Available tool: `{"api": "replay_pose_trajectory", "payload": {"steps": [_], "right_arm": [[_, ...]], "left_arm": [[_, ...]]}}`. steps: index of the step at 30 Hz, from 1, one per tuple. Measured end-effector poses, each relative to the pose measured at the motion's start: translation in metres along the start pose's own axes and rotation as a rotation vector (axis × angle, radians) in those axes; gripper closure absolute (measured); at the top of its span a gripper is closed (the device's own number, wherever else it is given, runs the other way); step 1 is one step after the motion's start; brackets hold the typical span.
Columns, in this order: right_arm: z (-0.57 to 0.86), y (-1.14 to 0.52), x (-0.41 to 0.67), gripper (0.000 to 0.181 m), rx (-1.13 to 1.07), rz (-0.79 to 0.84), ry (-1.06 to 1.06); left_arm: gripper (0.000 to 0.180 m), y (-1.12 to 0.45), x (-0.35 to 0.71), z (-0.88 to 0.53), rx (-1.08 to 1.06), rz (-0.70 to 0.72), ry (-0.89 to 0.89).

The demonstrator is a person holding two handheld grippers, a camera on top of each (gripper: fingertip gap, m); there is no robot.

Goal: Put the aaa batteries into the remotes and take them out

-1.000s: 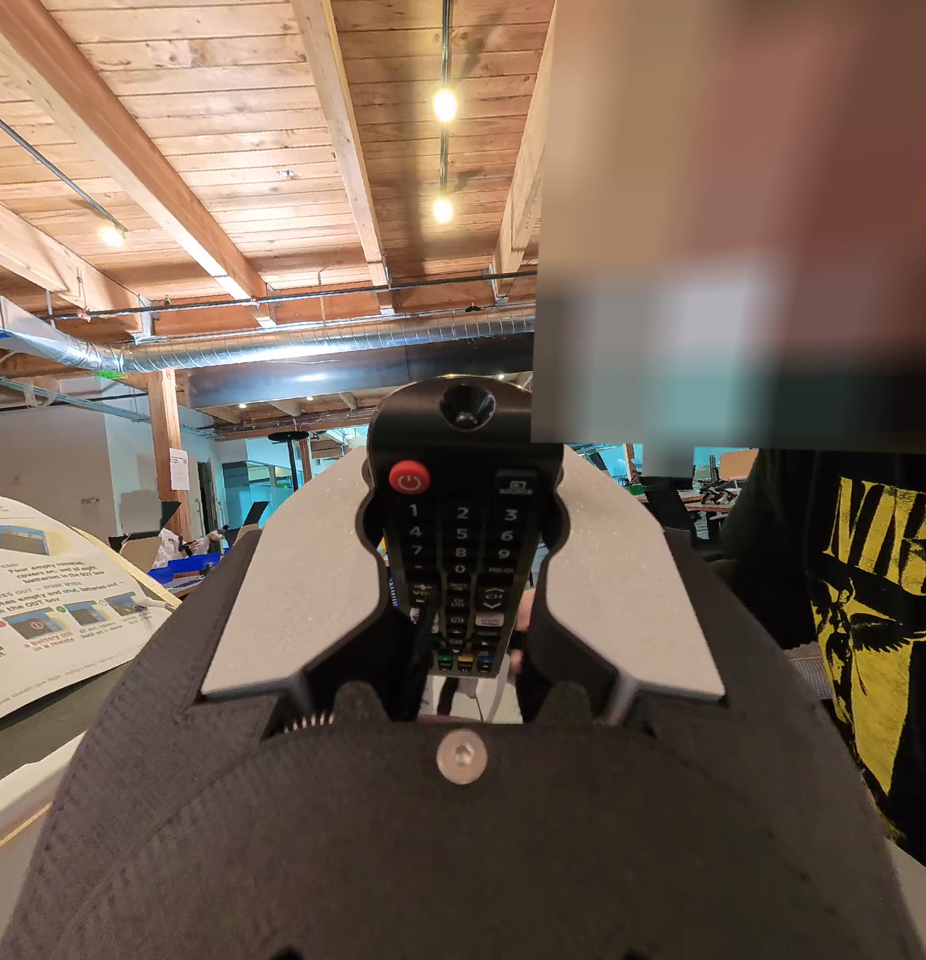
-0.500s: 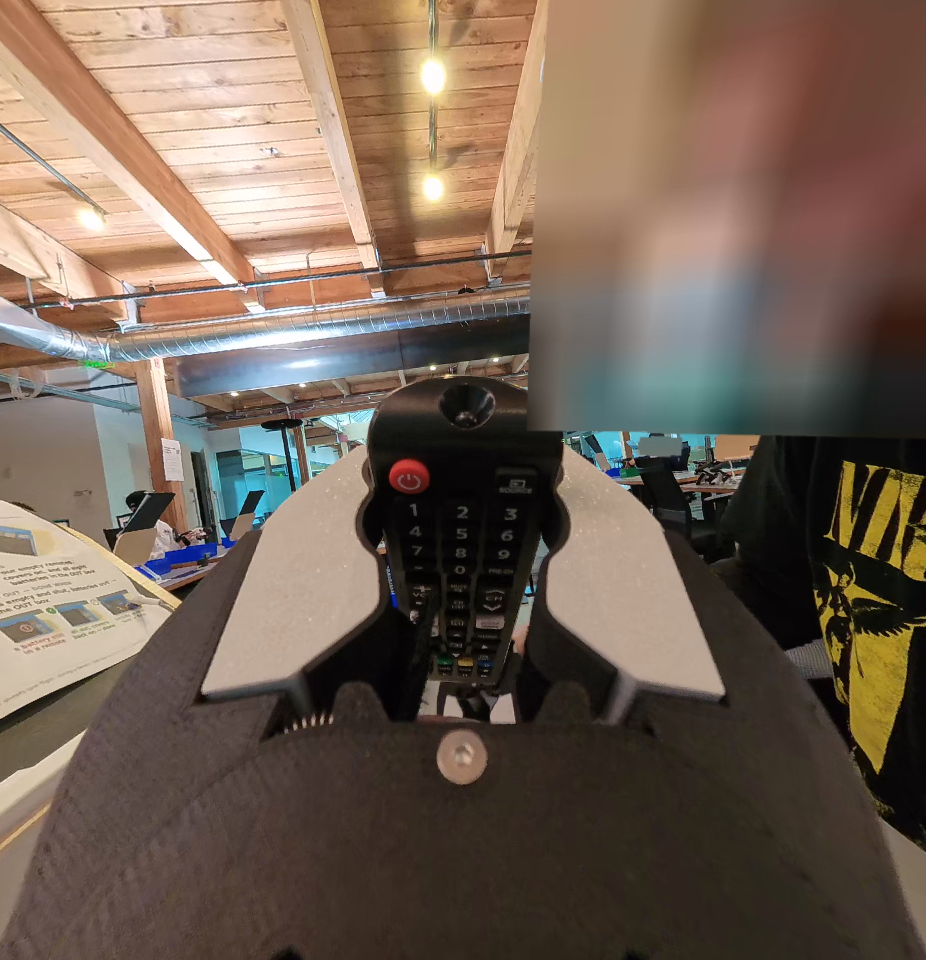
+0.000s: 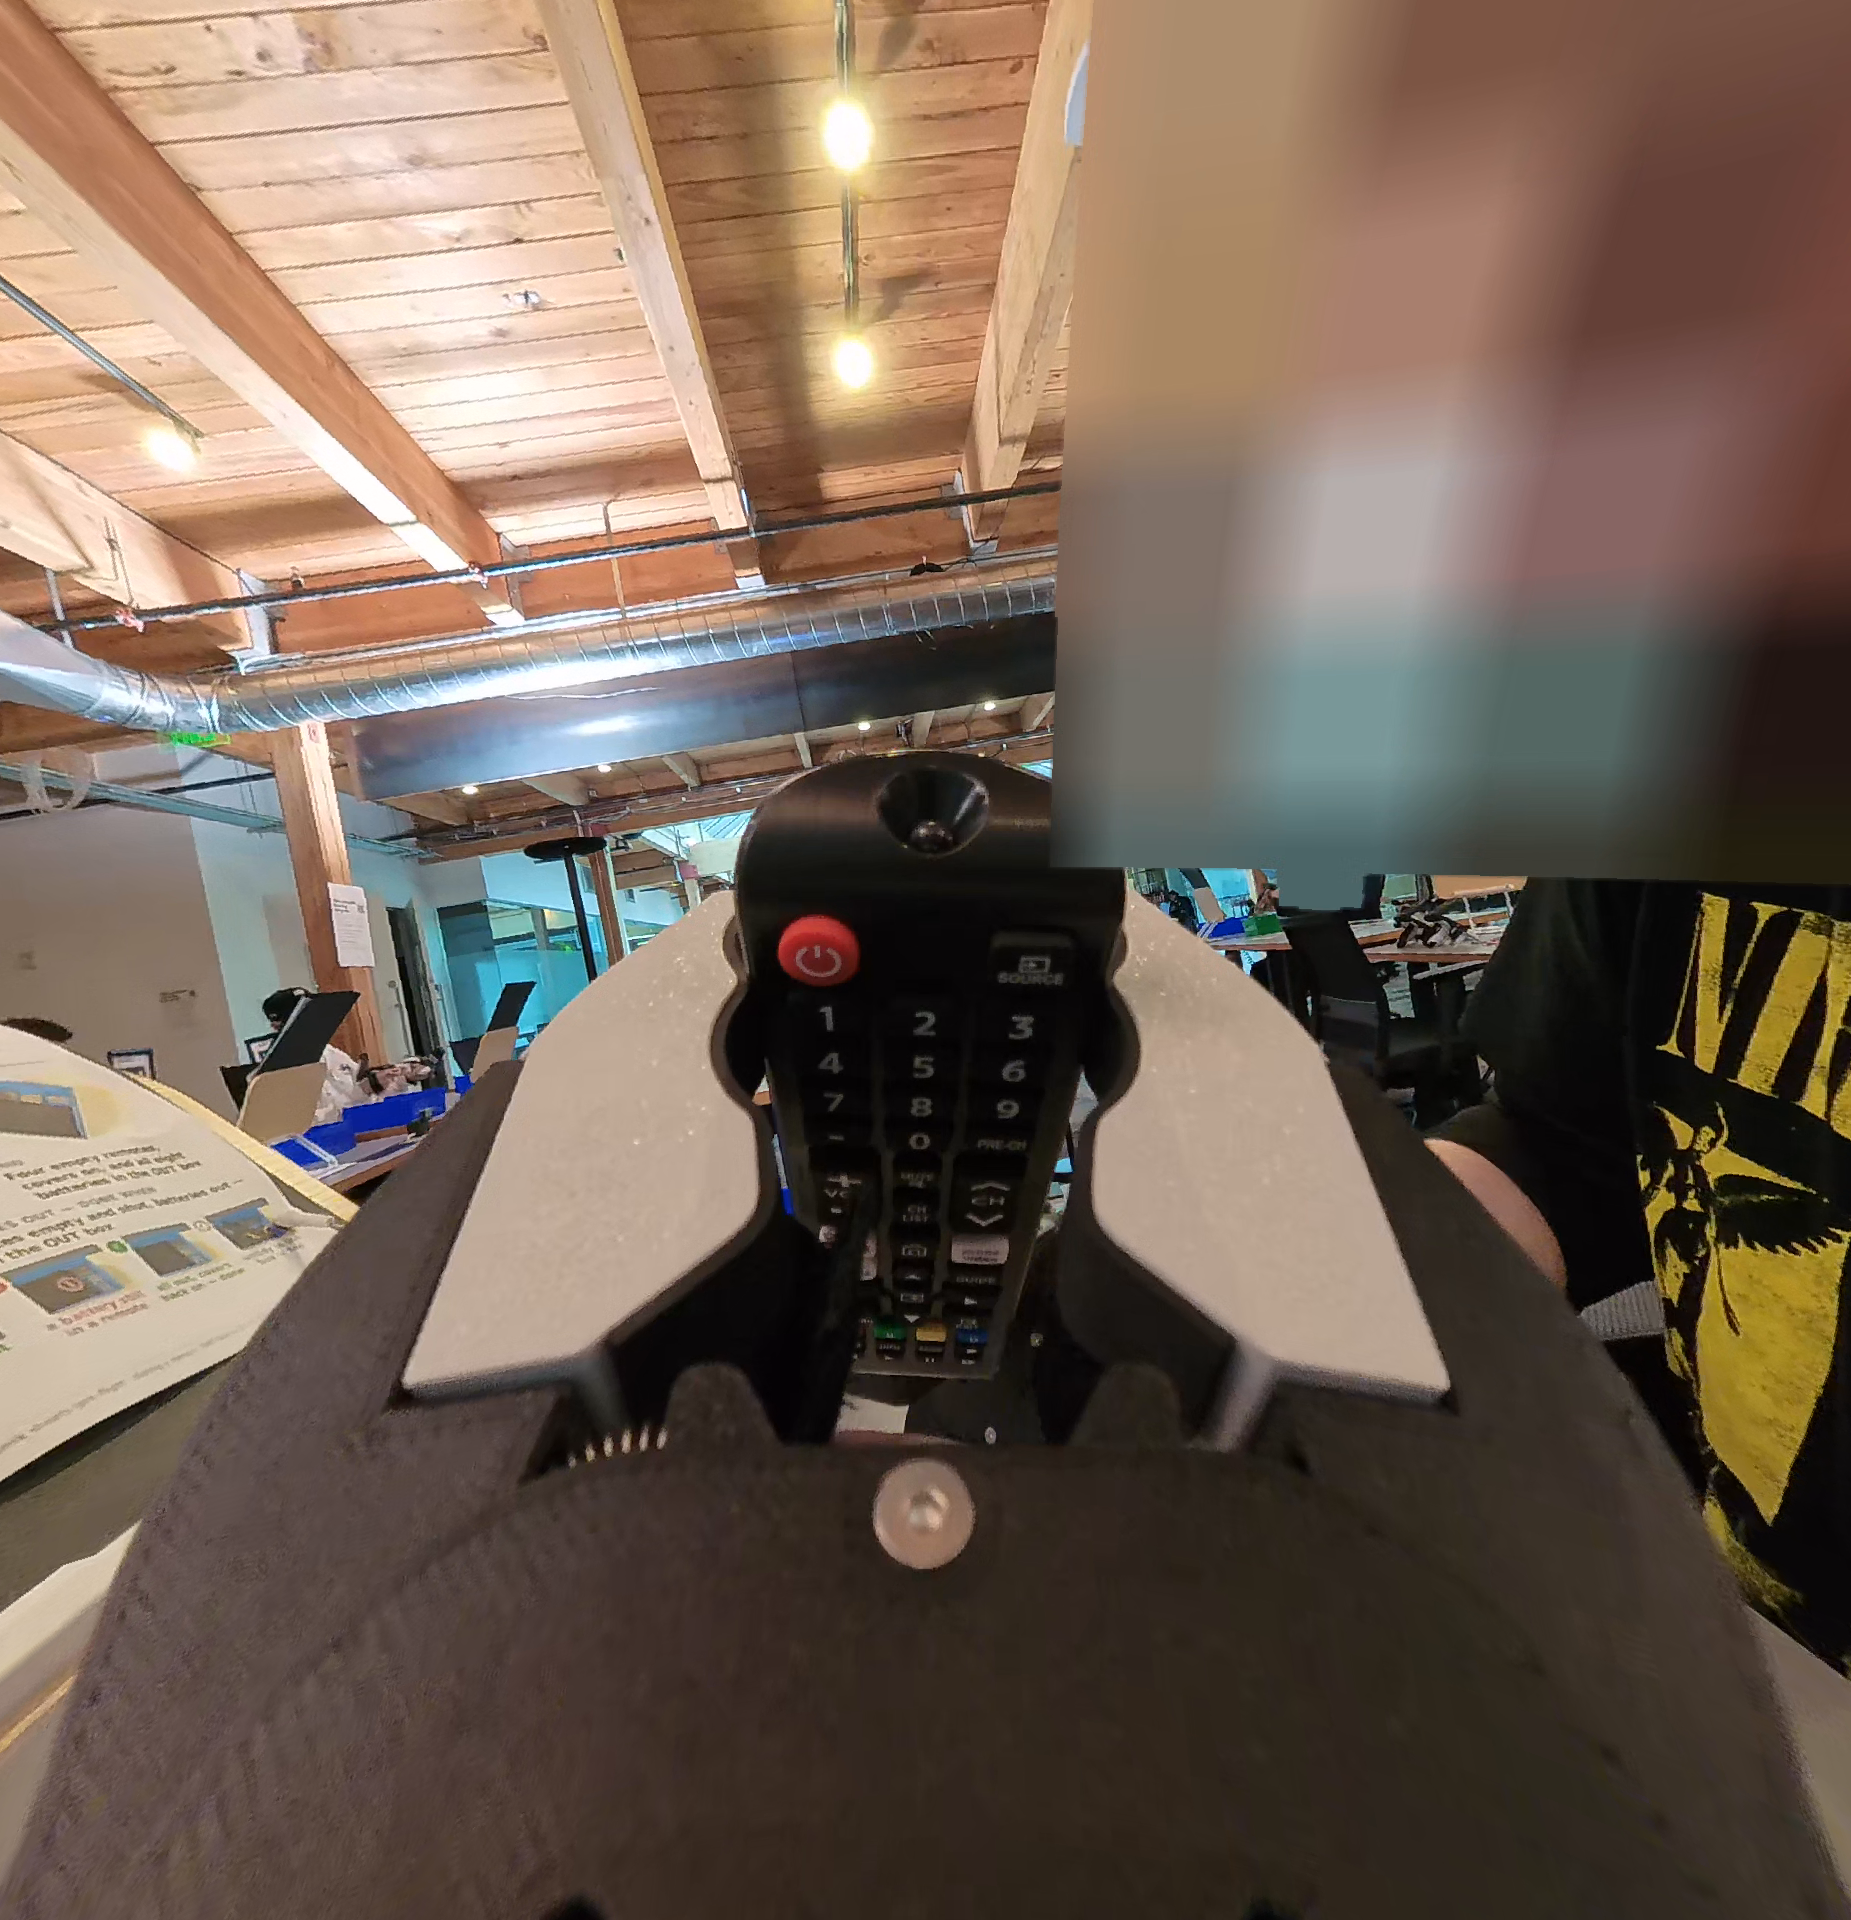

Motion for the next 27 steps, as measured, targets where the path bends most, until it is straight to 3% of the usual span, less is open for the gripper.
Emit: {"api": "replay_pose_trajectory", "payload": {"steps": [3,8,14,20,27], "right_arm": [[-0.005,-0.001,0.004,0.164,0.032,-0.015,0.056],[-0.005,-0.003,0.013,0.179,0.081,0.031,0.129],[-0.006,0.002,0.017,0.179,0.032,0.001,0.314],[-0.014,0.014,0.019,0.179,-0.371,-0.025,0.782],[-0.056,0.003,-0.008,0.179,-0.479,0.049,1.08]], "left_arm": [[0.119,0.0,0.003,0.001,-0.003,0.003,-0.007],[0.119,0.002,0.008,0.002,-0.002,0.011,-0.014],[0.119,0.004,0.01,0.0,0.007,0.018,-0.017],[0.118,0.007,0.014,-0.001,0.016,0.024,-0.025],[0.119,0.009,0.015,-0.001,0.02,0.023,-0.029]]}}
Point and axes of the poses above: each gripper's, where its closed fingertips meet, y back along the fingers, x out of its top, z = x × y across the jaws, the point moved 6 cm from there along y, back along the fingers, and after that the axes turned 5 degrees about z, right-handed, at the moved point
